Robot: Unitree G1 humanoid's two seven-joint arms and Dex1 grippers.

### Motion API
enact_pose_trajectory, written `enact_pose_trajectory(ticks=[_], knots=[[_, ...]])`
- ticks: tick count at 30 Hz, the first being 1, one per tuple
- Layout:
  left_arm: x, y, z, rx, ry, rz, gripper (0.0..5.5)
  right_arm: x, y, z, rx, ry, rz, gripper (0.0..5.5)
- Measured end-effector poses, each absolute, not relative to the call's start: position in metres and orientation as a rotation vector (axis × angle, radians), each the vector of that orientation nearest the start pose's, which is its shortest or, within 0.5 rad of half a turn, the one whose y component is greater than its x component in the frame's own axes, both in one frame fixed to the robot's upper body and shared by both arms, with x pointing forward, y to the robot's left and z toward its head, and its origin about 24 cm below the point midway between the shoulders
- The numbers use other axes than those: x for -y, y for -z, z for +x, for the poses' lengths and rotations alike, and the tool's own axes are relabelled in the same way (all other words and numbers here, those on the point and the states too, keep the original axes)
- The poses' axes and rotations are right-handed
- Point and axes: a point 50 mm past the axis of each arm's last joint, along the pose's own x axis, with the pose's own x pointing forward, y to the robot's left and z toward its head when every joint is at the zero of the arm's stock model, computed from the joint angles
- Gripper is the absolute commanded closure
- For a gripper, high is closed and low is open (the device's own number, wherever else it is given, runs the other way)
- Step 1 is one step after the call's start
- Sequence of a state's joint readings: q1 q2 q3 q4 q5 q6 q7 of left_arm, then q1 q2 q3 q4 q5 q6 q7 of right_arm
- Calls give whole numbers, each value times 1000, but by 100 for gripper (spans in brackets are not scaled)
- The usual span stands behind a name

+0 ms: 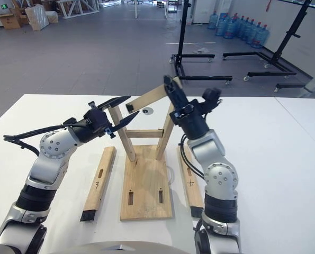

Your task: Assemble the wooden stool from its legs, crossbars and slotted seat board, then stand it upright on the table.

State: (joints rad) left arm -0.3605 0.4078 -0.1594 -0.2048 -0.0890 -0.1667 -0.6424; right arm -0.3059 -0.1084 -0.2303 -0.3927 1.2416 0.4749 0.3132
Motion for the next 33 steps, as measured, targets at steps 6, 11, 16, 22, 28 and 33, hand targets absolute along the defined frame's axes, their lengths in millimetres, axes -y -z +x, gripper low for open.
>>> enact_pose_trajectory(ticks=[6,11,16,22,28,33], knots=[[-121,-171,260,538,827,513,275,207,-211,216,491,-928,1105,512],[-133,-171,255,517,691,481,275,226,-149,181,98,-792,1148,512],[-137,-166,250,495,585,487,275,232,-96,178,-160,-358,1047,512],[-136,-167,248,498,533,469,275,220,-94,184,-171,-174,799,512],[-135,-168,247,498,521,465,275,216,-102,179,-87,-100,605,512],[-136,-166,247,481,515,466,275,212,-101,177,-91,-107,474,512]])
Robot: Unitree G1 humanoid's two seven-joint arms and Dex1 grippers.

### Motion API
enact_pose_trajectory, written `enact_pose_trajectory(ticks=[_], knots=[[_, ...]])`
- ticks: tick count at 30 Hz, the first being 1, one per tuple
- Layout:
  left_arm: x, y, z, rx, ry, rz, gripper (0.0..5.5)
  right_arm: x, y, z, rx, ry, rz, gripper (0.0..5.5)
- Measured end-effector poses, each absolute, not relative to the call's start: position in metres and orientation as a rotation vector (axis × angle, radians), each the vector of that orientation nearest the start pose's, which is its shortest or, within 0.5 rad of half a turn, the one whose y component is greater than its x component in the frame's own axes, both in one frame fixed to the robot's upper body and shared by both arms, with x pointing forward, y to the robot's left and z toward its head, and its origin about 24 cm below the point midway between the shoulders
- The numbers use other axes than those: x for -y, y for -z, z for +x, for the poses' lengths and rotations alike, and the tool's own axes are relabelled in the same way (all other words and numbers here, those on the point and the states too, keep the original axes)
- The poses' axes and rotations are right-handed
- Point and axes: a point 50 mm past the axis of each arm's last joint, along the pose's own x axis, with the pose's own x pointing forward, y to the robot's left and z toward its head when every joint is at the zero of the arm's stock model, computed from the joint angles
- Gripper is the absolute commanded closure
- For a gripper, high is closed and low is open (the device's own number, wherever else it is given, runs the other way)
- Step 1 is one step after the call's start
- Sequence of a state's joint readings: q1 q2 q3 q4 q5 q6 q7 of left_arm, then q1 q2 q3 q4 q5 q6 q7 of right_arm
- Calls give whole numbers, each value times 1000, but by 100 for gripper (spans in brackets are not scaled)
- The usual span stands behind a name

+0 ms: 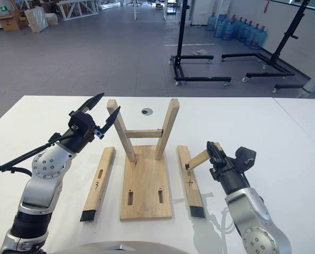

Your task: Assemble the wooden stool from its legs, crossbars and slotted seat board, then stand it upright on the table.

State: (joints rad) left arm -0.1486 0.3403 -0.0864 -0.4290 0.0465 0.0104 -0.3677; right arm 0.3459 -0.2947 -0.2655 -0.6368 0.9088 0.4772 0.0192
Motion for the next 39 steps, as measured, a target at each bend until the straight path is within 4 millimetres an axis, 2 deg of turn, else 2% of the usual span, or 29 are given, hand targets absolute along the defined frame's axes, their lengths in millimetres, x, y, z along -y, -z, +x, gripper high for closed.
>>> enact_pose_trajectory(ticks=[5,15,28,33,35,37,39], knots=[[-136,-166,247,479,516,467,275,210,-96,175,-118,-99,439,512],[-133,-164,246,475,536,474,275,220,-96,170,-126,-67,394,512],[-132,-162,247,469,538,495,275,222,-91,175,-157,-132,134,512],[-132,-160,249,464,540,496,275,215,-90,176,-157,-162,45,512],[-133,-160,251,462,540,497,275,210,-91,188,-144,-173,18,512],[-131,-162,252,480,545,499,275,209,-90,213,-134,-164,12,512],[-131,-161,252,475,546,499,275,211,-89,226,-128,-159,26,512]])
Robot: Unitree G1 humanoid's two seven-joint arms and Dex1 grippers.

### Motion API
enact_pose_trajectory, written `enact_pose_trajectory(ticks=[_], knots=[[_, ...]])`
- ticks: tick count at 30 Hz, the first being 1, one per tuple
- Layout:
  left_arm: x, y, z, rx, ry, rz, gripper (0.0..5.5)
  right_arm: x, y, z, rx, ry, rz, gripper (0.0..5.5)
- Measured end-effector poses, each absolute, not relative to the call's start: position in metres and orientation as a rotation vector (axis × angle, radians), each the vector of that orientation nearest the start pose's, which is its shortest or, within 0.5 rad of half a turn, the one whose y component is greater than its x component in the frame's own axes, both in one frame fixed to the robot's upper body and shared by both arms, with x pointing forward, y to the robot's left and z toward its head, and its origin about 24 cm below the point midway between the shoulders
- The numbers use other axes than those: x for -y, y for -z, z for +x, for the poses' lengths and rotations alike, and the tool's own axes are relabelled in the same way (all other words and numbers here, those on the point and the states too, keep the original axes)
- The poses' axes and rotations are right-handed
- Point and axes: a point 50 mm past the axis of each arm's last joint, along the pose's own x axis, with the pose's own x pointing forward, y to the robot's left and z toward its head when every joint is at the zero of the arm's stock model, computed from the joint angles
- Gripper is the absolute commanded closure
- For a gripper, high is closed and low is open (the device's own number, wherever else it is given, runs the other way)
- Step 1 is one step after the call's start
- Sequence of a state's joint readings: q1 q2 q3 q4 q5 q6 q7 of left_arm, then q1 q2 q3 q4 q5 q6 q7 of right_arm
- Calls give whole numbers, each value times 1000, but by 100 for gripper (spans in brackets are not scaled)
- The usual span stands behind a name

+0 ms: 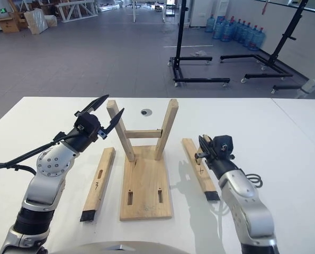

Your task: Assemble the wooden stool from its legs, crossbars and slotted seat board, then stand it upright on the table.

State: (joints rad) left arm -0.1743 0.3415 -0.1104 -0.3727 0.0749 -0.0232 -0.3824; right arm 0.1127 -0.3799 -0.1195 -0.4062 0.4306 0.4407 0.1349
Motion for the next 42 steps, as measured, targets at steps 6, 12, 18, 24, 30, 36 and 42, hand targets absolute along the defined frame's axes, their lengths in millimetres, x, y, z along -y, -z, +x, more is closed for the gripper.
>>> enact_pose_trajectory(ticks=[6,12,18,24,30,36,42], knots=[[-132,-159,255,471,546,499,275,213,-88,244,-93,-146,43,512],[-131,-161,256,485,548,503,275,211,-87,244,-92,-158,25,512],[-131,-161,256,486,548,503,275,214,-88,244,-95,-147,52,469],[-131,-161,256,487,548,505,275,217,-75,239,-173,-117,89,366],[-131,-161,256,487,545,509,275,220,-84,241,-129,-97,101,260],[-133,-161,256,494,539,514,275,218,-114,246,28,-140,126,260],[-134,-160,257,491,531,517,275,225,-142,261,155,-143,139,260]])
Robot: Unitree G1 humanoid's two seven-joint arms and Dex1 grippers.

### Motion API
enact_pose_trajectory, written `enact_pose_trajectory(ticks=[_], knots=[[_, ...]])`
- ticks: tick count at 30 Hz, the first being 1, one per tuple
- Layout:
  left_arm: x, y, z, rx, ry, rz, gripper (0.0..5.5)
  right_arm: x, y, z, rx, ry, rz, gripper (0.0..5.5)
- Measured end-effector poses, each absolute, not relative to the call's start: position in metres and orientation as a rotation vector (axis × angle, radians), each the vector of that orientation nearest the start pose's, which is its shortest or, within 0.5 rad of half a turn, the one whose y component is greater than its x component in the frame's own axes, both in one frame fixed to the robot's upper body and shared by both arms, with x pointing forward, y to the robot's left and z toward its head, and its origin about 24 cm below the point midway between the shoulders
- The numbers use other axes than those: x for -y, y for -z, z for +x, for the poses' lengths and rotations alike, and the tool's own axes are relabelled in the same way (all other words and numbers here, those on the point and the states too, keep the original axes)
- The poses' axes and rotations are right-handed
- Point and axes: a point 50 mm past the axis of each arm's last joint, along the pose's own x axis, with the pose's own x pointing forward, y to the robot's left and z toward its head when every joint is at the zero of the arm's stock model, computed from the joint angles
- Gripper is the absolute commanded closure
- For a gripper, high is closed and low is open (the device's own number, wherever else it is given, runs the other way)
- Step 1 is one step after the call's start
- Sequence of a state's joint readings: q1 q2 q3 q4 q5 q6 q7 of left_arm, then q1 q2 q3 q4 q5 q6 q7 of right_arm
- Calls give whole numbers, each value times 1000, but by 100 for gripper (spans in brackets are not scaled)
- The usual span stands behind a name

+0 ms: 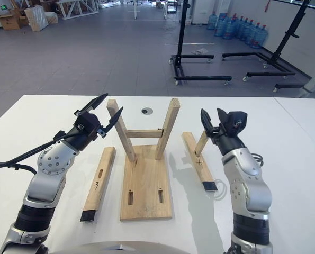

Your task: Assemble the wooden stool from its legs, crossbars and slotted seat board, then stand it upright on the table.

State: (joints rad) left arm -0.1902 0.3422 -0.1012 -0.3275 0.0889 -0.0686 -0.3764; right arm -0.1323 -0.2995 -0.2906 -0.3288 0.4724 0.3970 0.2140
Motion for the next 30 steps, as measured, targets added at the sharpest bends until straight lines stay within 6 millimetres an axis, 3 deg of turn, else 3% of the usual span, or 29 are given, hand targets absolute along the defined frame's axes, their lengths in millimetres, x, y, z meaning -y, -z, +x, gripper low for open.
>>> enact_pose_trajectory(ticks=[3,7,13,16,18,21,22,24,30], knots=[[-134,-159,258,491,527,516,275,230,-167,275,234,-143,111,260],[-134,-158,259,486,525,517,275,229,-183,282,274,-156,85,260],[-133,-160,260,501,526,520,275,227,-189,284,274,-144,56,260],[-133,-160,260,502,526,521,275,216,-192,282,282,-167,27,260],[-133,-160,260,500,528,521,275,210,-183,282,251,-175,20,260],[-131,-158,261,494,539,520,275,210,-128,287,61,-148,43,260],[-131,-157,261,488,545,520,275,212,-119,290,41,-138,59,260],[-129,-155,261,483,560,518,275,213,-112,294,10,-145,72,260],[-130,-155,261,485,564,520,275,213,-116,290,42,-145,134,260]])
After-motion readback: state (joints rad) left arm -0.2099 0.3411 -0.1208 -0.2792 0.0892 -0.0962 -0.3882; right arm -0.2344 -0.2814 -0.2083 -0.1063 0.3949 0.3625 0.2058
